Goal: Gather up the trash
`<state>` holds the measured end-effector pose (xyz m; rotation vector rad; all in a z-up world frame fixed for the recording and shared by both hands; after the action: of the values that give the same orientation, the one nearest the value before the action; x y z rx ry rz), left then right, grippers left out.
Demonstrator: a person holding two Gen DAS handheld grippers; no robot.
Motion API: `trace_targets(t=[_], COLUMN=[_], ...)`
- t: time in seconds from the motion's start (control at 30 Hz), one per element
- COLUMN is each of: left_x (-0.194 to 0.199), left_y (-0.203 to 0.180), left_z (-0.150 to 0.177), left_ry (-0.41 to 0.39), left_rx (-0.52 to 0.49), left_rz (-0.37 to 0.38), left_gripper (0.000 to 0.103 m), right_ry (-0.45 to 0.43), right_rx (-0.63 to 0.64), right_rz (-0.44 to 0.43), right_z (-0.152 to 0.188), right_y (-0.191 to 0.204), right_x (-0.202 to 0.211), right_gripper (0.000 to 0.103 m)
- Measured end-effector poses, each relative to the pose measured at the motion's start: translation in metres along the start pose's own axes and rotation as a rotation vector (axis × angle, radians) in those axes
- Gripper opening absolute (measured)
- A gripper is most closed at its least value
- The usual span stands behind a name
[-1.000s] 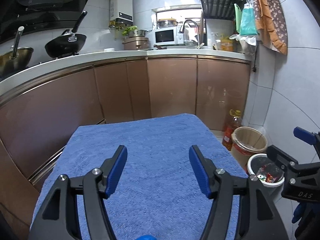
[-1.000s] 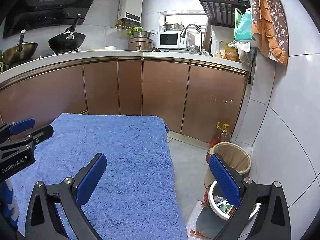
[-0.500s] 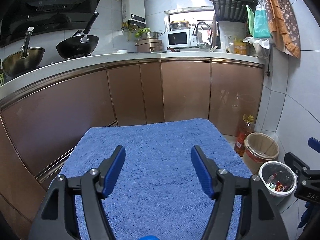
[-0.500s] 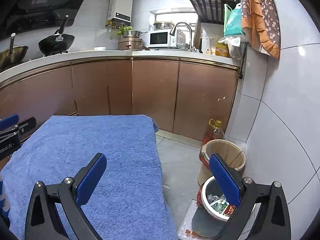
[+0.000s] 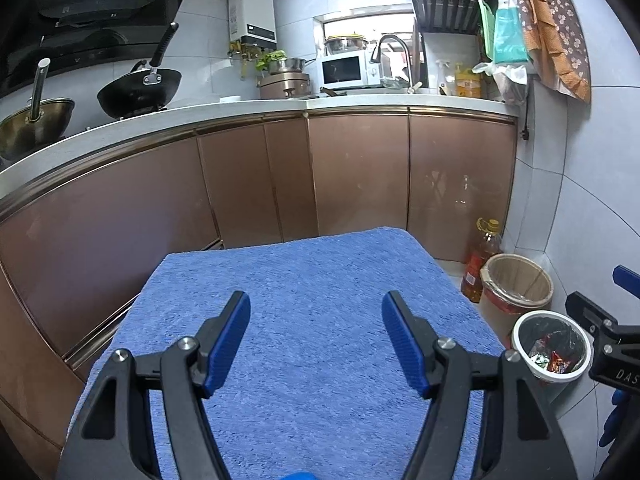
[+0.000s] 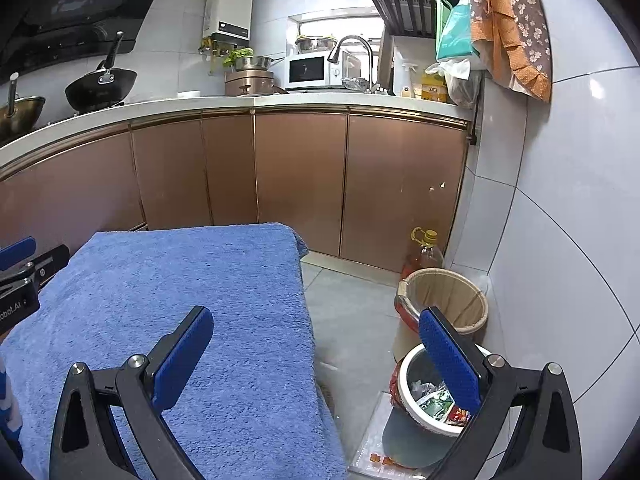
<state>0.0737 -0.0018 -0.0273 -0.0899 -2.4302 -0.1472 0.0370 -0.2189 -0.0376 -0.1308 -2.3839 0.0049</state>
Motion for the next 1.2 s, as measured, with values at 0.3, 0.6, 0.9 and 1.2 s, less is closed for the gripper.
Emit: trace_targets(t=[0.3,0.6,0.9,1.2], left_x=[-0.0035,-0.0042,-0.0038,-0.0005], left_y=[-0.0089,-0.009,-0.0095,-0.0082], left_z=[0.0022,0.0025,0.0027,0.0028], left_ry=[0.006,0.005,0.001,-0.01], left_rx=[-0.022,-0.024,-0.024,-0.025], left_rz=[0.017,0.022,0.022,0.021], left_gripper=[0.067,0.067,0.067,0.067], right_ry=[0.006,0.011,0.009,-0.003], right_rx=[-0.013,-0.006,-0.006,-0.002], right_rz=[0.008,0.007,0.007,0.01], right_z=[0.0018,0.0016,0.0005,-0.0025], right_y=[-0.0083,-0.0099,-0.0093,-0.01], right_x=[-0.0028,-0.0045,-0.0043,-0.0008], right_gripper=[0.103,0.103,0.103,0.103])
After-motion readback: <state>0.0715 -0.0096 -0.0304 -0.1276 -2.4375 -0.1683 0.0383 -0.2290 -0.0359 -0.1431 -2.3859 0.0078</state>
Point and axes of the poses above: each gripper's, at about its wrist camera, not at the fingertips, and x roughly against the way its jaws point, y to its left, z to its underside, the point moved 6 cm from there along -x, roughly the way its jaws point, and after that the axes turned 14 degrees about y, right-handed, at the moved point
